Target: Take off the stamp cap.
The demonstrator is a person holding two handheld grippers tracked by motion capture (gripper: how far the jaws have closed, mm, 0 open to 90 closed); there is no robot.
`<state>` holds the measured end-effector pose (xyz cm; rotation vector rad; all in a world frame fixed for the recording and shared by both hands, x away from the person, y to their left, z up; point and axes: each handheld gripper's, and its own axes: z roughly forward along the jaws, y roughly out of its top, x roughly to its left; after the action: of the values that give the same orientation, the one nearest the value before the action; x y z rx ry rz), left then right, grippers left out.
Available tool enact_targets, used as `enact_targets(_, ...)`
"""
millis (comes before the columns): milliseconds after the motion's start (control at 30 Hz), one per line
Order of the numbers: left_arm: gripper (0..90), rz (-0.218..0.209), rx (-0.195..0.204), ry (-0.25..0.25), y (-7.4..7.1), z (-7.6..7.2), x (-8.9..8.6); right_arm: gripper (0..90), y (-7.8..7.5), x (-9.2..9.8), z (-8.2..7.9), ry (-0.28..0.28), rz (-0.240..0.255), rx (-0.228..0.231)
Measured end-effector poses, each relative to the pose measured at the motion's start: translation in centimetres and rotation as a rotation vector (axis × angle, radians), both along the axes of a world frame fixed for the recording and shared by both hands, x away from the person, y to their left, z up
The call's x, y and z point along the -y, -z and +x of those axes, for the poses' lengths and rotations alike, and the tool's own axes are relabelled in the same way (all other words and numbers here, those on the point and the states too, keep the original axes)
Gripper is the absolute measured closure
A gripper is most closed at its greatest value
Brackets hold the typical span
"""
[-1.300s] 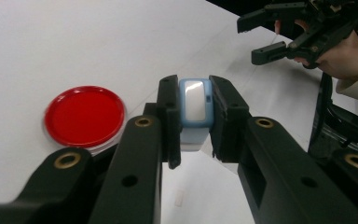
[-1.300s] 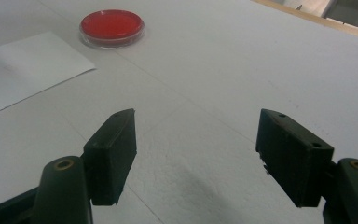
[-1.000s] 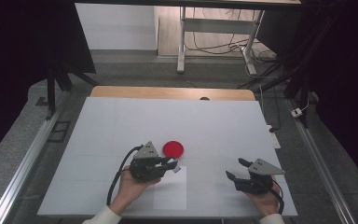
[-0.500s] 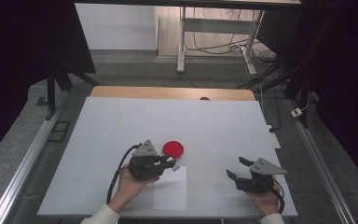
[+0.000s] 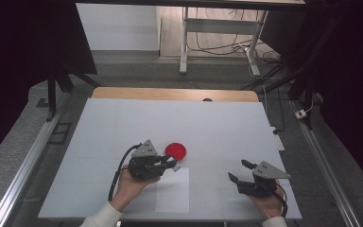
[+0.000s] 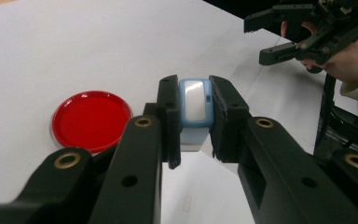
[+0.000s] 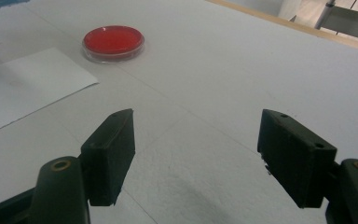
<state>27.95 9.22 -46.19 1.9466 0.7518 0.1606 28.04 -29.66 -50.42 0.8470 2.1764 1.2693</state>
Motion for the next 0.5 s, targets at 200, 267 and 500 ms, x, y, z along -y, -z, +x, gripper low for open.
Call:
enact_targets(200, 74.9, 0.002, -0.002, 0.008, 0.2, 0.2, 0.7, 27.8, -0.4, -0.6, -0.3, -0.007, -0.018, 0.022)
enact_targets(267, 74.9, 0.007, -0.004, 0.009, 0.3, 0.2, 0.8, 28.0, -0.5, -0.8, -0.4, -0.011, -0.012, 0.020)
enact_targets(500, 74.9, 0.010, -0.007, -0.002, 0.4, 0.3, 0.8, 28.9, -1.1, -1.5, -0.9, -0.028, 0.017, 0.032)
